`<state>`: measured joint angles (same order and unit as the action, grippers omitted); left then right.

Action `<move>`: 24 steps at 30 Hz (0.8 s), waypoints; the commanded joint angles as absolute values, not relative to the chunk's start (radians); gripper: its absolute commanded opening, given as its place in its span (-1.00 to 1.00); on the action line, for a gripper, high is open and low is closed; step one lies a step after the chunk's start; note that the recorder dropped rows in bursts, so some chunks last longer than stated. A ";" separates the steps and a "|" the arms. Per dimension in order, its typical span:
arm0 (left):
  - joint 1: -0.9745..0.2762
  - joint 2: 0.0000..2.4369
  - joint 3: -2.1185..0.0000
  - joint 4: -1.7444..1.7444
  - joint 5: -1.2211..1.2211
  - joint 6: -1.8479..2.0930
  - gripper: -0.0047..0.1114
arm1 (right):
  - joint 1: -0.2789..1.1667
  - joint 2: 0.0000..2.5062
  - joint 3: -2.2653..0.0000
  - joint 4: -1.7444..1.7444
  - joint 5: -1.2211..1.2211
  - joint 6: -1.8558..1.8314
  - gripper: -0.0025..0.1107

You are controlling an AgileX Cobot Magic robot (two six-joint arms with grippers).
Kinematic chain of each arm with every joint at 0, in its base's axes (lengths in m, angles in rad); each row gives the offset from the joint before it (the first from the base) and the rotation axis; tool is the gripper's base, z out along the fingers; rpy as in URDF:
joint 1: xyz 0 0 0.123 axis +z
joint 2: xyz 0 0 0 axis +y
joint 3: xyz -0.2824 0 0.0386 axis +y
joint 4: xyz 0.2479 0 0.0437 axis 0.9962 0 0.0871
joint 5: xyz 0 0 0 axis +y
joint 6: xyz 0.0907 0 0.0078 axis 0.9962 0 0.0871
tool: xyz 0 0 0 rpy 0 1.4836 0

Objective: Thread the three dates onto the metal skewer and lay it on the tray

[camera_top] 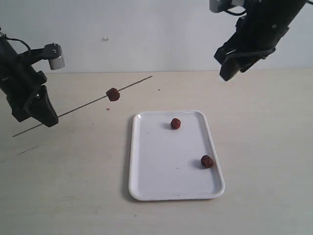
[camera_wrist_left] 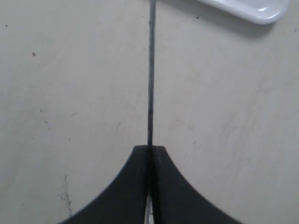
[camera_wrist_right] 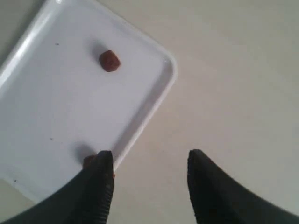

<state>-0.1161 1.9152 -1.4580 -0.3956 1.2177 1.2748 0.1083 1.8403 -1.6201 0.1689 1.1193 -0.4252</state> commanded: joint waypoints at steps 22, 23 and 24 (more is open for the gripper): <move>-0.060 1.913 -1.455 -0.502 1.221 1.308 -0.92 | 0.104 1.985 -1.487 0.226 1.221 -0.923 -0.09; -0.060 1.913 -1.455 -0.504 1.221 1.308 -0.92 | 0.104 1.977 -1.460 0.219 1.221 -0.955 -0.09; -0.060 1.913 -1.455 -0.504 1.221 1.308 -0.92 | 0.104 1.968 -1.430 0.199 1.221 -0.976 -0.09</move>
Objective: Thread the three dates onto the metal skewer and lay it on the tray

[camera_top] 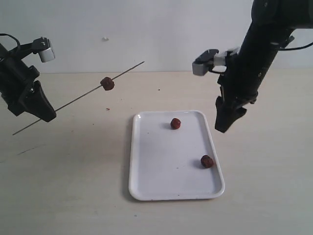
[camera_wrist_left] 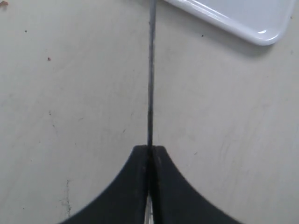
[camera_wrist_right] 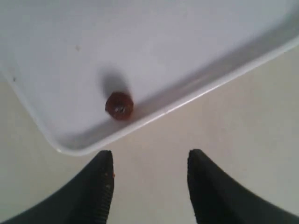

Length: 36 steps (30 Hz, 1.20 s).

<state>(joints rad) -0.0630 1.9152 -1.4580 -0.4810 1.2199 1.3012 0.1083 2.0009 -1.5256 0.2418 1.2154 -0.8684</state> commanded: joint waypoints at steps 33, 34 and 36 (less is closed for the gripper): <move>-0.060 1.913 -1.455 -0.551 1.201 1.327 -0.92 | 0.279 1.966 -1.362 0.017 0.995 -1.353 -0.09; -0.060 1.913 -1.455 -0.551 1.193 1.328 -0.92 | 0.279 1.963 -1.362 0.020 0.995 -1.369 -0.09; -0.060 1.913 -1.455 -0.553 1.178 1.330 -0.92 | 0.279 1.962 -1.360 0.025 0.993 -1.389 -0.09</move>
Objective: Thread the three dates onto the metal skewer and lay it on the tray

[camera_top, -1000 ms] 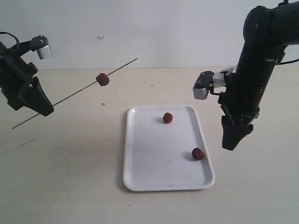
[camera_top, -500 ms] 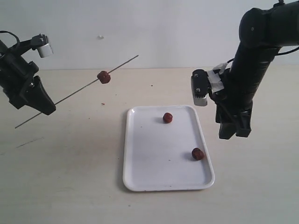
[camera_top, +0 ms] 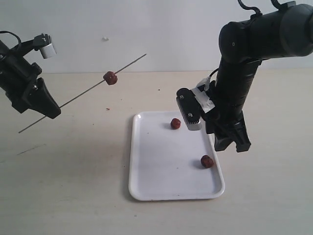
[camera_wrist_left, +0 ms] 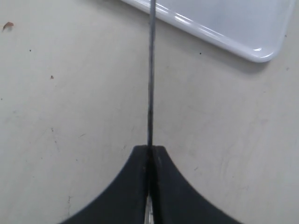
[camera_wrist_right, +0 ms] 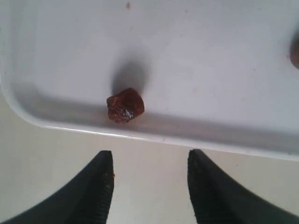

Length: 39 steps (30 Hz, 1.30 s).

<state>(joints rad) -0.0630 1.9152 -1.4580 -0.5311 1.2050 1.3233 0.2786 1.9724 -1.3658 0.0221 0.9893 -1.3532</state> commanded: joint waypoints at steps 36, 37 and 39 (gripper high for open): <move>-0.060 1.913 -1.455 -0.585 1.206 1.330 -0.92 | 0.338 1.969 -1.261 -0.061 0.857 -1.387 -0.02; -0.060 1.913 -1.455 -0.585 1.206 1.330 -0.92 | 0.338 1.969 -1.261 -0.057 0.857 -1.387 -0.02; -0.060 1.913 -1.455 -0.585 1.206 1.330 -0.92 | 0.338 1.971 -1.261 -0.050 0.857 -1.387 -0.02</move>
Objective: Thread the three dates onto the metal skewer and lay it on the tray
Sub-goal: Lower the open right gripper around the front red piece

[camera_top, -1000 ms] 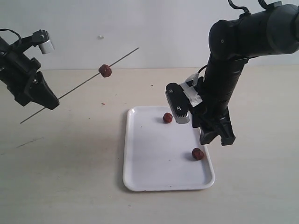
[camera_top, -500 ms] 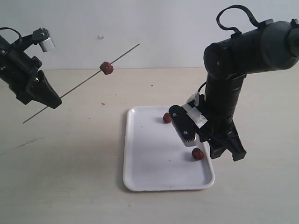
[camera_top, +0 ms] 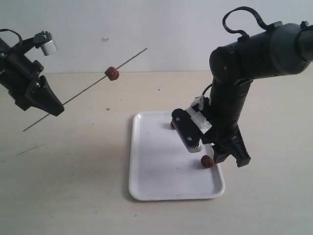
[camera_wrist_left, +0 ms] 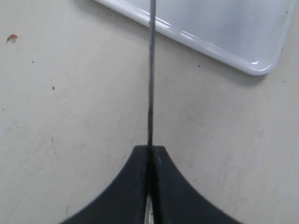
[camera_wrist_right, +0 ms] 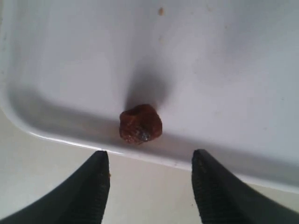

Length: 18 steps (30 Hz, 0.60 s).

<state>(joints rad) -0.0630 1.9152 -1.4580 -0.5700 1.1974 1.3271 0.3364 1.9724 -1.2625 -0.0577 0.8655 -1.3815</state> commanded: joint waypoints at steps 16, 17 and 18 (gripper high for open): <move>-0.060 1.913 -1.455 -0.585 1.200 1.330 -0.92 | 0.338 1.994 -1.261 -0.024 0.857 -1.432 -0.02; -0.060 1.913 -1.455 -0.585 1.200 1.330 -0.92 | 0.338 1.996 -1.261 -0.024 0.857 -1.432 -0.02; -0.060 1.913 -1.455 -0.585 1.200 1.330 -0.92 | 0.338 2.000 -1.261 -0.024 0.857 -1.432 -0.02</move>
<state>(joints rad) -0.0630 1.9152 -1.4580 -0.5700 1.1974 1.3271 0.3364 1.9947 -1.2625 -0.0280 0.8612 -1.4169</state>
